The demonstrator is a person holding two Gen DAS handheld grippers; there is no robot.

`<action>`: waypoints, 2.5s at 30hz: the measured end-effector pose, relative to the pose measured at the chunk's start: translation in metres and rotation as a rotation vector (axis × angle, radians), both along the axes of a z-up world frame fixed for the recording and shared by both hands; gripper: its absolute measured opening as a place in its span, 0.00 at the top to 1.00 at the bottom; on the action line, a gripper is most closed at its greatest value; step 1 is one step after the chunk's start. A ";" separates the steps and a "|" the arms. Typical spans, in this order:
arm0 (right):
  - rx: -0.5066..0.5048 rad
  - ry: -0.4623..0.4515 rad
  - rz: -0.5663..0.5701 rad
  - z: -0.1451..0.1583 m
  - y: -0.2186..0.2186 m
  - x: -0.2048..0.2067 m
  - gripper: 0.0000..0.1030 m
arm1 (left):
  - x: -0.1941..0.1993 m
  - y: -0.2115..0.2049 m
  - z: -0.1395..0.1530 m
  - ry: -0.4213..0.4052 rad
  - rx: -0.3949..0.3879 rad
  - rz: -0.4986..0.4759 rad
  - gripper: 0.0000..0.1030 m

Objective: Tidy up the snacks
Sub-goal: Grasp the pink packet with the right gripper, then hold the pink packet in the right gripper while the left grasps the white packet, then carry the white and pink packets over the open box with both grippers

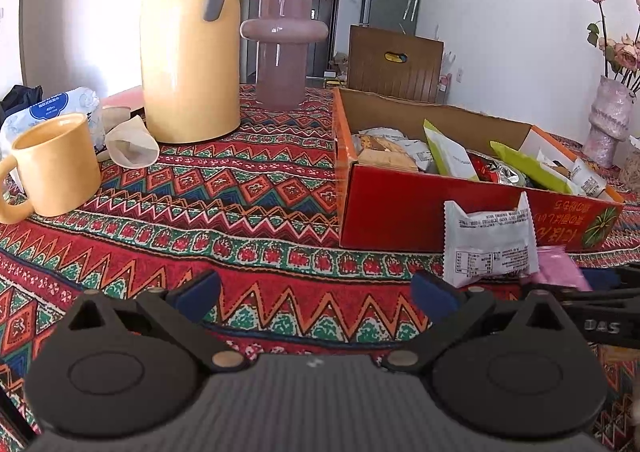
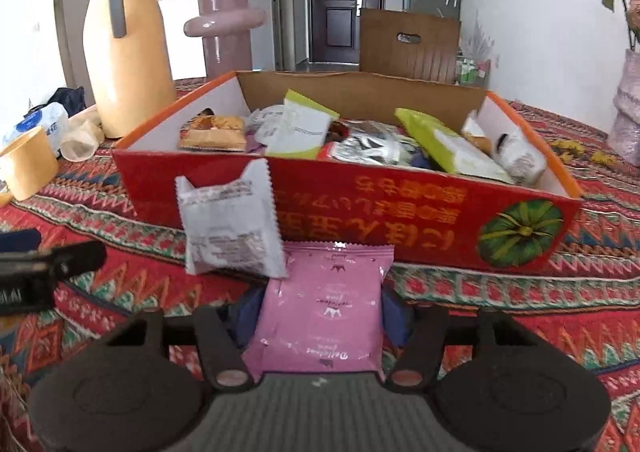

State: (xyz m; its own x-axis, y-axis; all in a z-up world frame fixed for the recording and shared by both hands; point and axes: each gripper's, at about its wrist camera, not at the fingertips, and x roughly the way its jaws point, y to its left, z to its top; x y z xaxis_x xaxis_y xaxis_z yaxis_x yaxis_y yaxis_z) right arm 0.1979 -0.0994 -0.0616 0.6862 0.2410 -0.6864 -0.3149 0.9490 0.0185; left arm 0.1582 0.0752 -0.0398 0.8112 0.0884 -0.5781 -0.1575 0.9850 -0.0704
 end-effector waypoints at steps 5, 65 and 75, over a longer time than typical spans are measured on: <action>0.022 -0.069 -0.065 0.010 -0.033 -0.015 0.41 | 0.000 0.000 0.000 0.000 -0.001 0.000 0.00; 0.186 -0.248 -0.233 0.005 -0.112 -0.032 0.41 | 0.063 -0.114 0.001 0.110 0.015 -0.163 0.51; 0.187 -0.281 -0.220 0.007 -0.111 -0.038 0.41 | 0.037 -0.111 0.030 0.025 0.019 -0.192 0.51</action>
State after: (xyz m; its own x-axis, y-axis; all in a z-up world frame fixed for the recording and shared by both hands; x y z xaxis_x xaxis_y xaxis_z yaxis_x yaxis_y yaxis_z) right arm 0.1601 -0.2105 -0.0544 0.8902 0.1708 -0.4223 -0.1222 0.9826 0.1397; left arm 0.1953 -0.0363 -0.0094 0.7993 -0.0559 -0.5984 0.0324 0.9982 -0.0499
